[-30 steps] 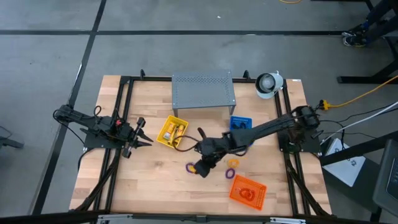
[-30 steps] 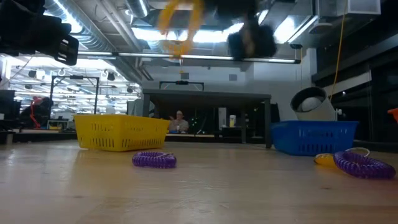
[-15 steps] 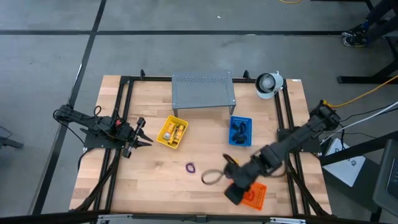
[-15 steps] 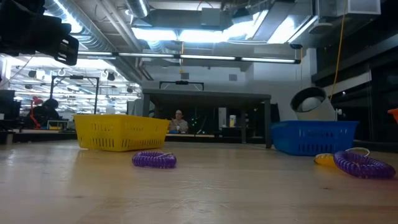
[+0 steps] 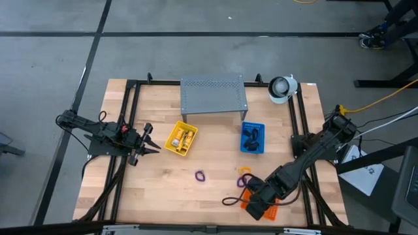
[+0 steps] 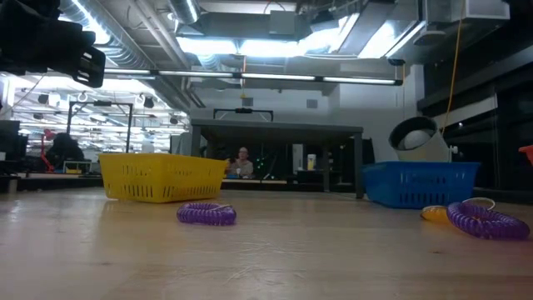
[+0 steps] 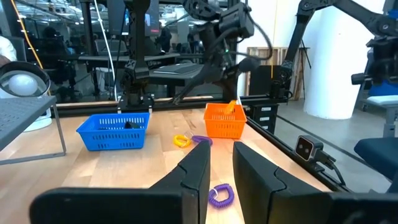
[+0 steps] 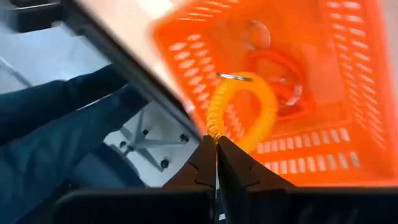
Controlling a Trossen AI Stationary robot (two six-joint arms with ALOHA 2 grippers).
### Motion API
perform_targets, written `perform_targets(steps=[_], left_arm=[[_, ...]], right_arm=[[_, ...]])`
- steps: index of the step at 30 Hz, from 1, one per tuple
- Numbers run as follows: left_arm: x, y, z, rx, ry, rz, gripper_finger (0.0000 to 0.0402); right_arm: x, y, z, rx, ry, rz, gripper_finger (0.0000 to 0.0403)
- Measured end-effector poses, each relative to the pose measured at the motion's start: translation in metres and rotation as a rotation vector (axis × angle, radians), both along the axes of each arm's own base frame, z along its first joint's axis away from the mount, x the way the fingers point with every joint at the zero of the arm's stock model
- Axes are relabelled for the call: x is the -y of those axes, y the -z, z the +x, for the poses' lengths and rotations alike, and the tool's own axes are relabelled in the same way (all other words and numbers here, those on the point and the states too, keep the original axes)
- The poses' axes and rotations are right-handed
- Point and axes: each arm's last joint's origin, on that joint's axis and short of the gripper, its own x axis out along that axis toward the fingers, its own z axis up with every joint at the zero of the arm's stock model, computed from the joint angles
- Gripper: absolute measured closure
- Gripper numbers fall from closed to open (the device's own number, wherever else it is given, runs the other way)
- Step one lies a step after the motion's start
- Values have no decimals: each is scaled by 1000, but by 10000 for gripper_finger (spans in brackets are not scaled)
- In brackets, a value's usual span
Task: Pick & Place Office Desk Supplies
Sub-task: Put the yellow spring keychain into the orange bin, then put the purple spring keychain into the orange bin
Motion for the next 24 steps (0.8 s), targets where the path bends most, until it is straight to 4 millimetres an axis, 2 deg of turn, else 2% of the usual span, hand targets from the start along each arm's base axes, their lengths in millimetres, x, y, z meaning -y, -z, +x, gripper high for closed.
perform_targets(steps=[4,10,14,18,24], left_arm=[[0,0,0,0,0,0,338],[0,0,0,0,0,0,336],[0,0,0,0,0,0,339],[0,0,0,0,0,0,336],[0,0,0,0,0,0,334]], right_arm=[[2,6,-2,-18,18,-11,367],[2,6,-1,-13,20,-10,261],[0,5,0,5,21,7,207],[0,2,9,95,54,22,188],[15,-3,35,296,176,-17,202]])
